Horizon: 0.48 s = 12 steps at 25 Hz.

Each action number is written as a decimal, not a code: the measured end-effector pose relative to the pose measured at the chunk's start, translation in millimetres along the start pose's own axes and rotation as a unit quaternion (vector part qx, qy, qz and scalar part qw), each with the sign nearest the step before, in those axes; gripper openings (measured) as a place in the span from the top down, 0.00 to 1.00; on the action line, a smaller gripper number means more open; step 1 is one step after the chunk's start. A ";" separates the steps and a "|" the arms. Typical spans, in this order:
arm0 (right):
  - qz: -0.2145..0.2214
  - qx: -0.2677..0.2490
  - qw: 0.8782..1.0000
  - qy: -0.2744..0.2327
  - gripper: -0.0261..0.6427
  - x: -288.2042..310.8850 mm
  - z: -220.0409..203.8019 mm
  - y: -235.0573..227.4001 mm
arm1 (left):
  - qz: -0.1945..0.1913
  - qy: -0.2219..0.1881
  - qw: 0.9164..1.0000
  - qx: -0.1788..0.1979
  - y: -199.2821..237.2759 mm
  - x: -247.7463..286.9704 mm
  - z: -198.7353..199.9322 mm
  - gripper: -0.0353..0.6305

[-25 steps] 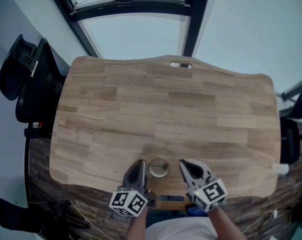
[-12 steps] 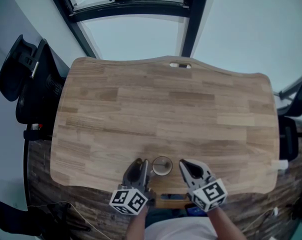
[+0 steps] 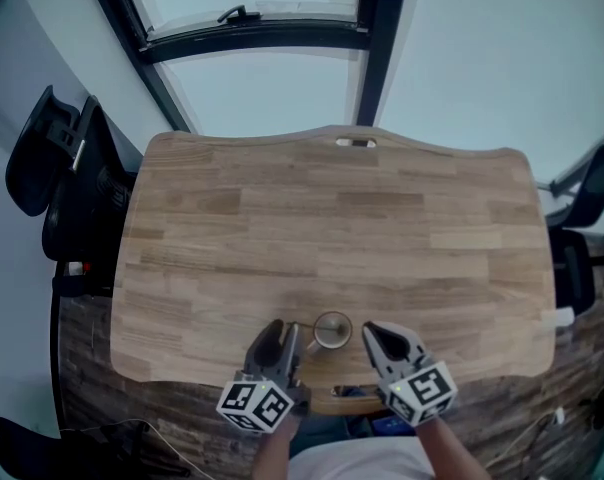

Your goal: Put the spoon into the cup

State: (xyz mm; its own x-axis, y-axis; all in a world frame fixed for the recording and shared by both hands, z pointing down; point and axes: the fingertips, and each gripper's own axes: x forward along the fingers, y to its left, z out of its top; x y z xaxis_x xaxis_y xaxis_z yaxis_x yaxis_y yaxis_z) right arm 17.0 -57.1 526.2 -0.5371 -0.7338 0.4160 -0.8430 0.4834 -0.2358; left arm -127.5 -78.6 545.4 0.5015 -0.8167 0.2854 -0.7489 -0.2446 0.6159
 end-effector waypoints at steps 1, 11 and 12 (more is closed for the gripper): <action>-0.003 0.000 1.000 -0.003 0.97 -2.1 1.7 2.3 | 0.000 -0.003 1.000 0.003 0.1 -3.1 3.9 0.73; -0.033 -0.012 0.999 -0.029 0.97 -28.6 13.5 15.1 | 0.001 -0.074 0.996 0.047 -13.7 -32.4 44.8 0.73; -0.034 -0.013 0.999 -0.031 0.97 -31.0 13.9 15.6 | -0.002 -0.074 0.996 0.049 -16.0 -32.6 44.6 0.73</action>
State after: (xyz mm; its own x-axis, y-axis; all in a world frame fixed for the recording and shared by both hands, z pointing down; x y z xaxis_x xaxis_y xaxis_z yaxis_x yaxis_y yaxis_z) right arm 20.1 -33.5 497.4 -0.4793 -0.7937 0.3745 -0.8775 0.4420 -0.1862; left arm -151.2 -71.4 493.5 0.4403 -0.8819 0.1685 -0.7893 -0.2908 0.5407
